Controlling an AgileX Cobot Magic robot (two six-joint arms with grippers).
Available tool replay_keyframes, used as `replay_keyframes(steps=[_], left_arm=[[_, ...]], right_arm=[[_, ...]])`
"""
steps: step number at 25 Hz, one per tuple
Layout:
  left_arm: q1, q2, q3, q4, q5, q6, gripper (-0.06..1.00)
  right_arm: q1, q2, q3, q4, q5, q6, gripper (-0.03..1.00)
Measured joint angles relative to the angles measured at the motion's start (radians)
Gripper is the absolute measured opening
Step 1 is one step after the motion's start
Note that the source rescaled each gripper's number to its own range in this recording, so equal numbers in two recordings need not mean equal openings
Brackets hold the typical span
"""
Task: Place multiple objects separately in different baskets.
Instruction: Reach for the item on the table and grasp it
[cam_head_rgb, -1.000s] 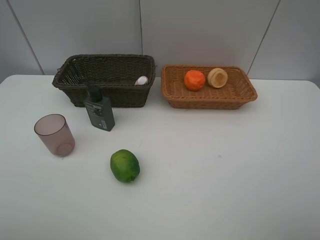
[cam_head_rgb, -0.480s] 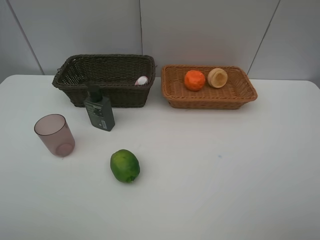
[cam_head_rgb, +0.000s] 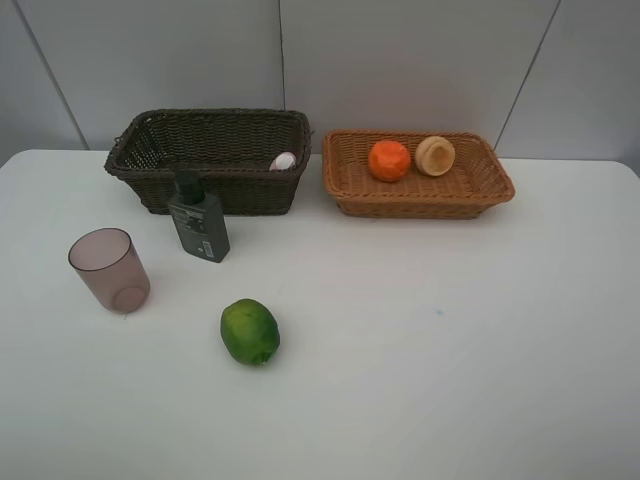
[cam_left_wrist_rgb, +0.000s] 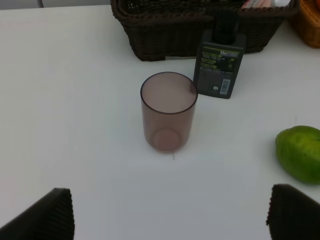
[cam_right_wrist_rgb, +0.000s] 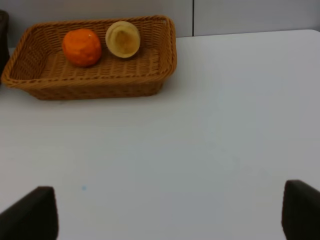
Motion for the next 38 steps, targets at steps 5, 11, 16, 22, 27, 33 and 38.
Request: replay_keyframes(steps=[5,11,16,22,27,33,38], left_arm=[[0.0,0.0,0.0,0.0,0.0,0.0,1.0],[0.0,0.0,0.0,0.0,0.0,0.0,1.0],[0.0,0.0,0.0,0.0,0.0,0.0,1.0],[0.0,0.0,0.0,0.0,0.0,0.0,1.0],[0.0,0.0,0.0,0.0,0.0,0.0,1.0],[0.0,0.0,0.0,0.0,0.0,0.0,1.0],[0.0,0.0,0.0,0.0,0.0,0.0,1.0]], right_arm=[[0.0,0.0,0.0,0.0,0.0,0.0,0.97],[0.0,0.0,0.0,0.0,0.0,0.0,0.97],[0.0,0.0,0.0,0.0,0.0,0.0,0.97],[0.0,0.0,0.0,0.0,0.0,0.0,0.97],[0.0,0.0,0.0,0.0,0.0,0.0,0.97],[0.0,0.0,0.0,0.0,0.0,0.0,0.97],[0.0,0.0,0.0,0.0,0.0,0.0,0.97]])
